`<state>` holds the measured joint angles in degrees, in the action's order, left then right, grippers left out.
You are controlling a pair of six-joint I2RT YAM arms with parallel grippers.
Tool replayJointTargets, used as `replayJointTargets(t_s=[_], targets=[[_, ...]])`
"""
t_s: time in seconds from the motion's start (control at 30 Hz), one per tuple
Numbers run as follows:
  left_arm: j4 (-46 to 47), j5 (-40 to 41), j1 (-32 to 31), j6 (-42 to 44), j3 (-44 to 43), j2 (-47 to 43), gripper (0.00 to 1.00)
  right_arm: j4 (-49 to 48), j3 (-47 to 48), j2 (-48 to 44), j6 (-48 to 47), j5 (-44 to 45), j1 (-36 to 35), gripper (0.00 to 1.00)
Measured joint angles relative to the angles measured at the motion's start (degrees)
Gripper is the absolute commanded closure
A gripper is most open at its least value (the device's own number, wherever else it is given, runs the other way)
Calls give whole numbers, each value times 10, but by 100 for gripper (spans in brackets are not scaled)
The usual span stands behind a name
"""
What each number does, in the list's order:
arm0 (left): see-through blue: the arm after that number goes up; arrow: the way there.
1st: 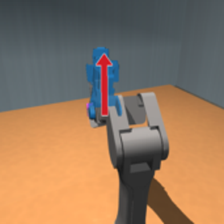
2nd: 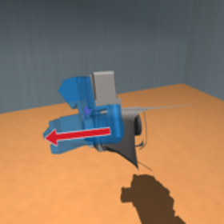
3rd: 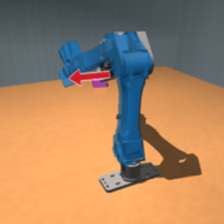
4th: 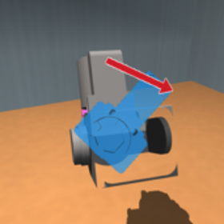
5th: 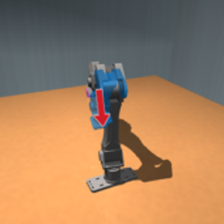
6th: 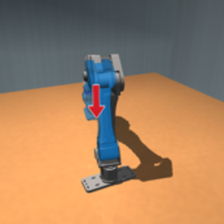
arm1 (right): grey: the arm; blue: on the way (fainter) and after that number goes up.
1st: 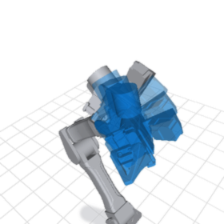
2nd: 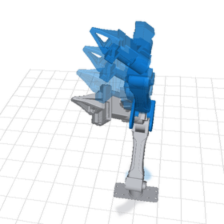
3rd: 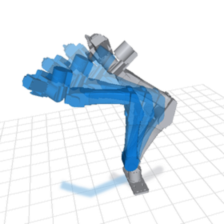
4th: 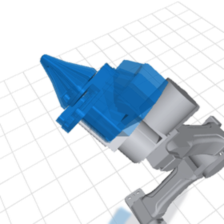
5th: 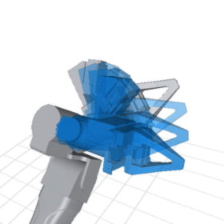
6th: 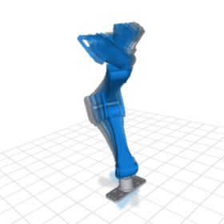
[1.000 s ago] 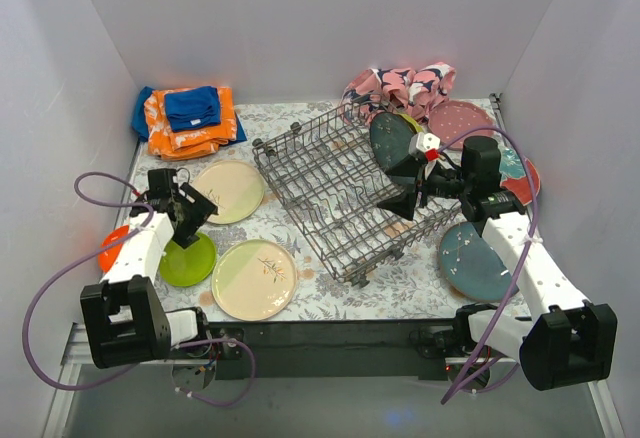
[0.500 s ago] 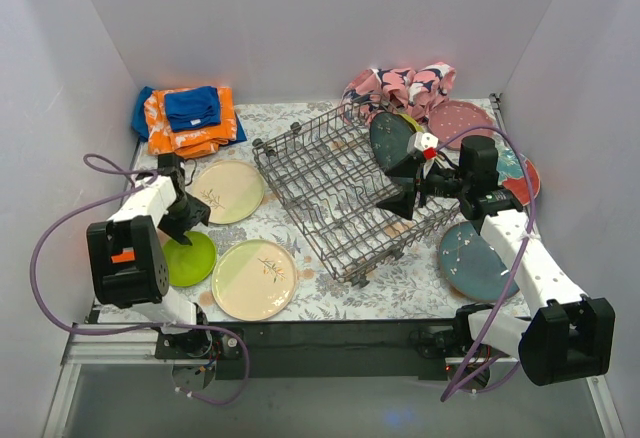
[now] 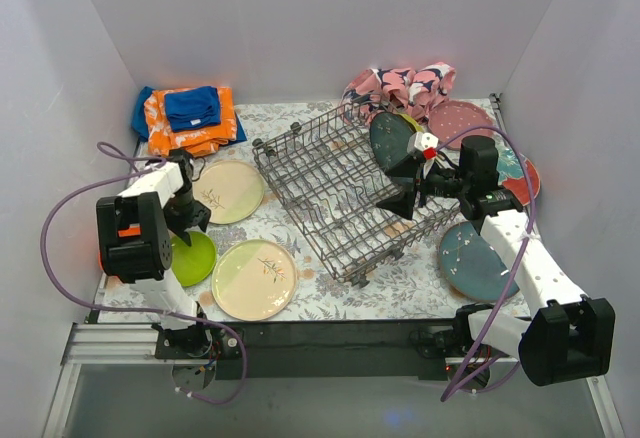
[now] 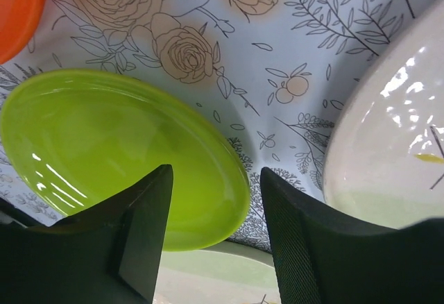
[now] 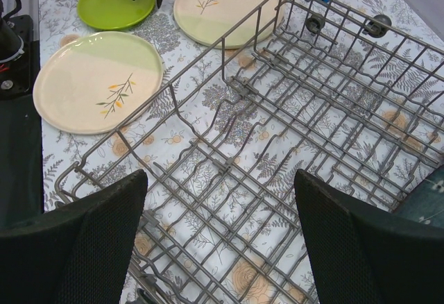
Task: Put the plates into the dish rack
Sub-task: Grab a plate with the left arm
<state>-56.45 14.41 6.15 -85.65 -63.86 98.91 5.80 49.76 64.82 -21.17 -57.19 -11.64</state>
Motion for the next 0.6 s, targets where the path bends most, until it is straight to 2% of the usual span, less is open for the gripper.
replayJointTargets(t_s=[0.6], targets=[[-76, 93, -41, -5, -78, 97, 64, 0, -1, -6, 3, -11, 0, 10]])
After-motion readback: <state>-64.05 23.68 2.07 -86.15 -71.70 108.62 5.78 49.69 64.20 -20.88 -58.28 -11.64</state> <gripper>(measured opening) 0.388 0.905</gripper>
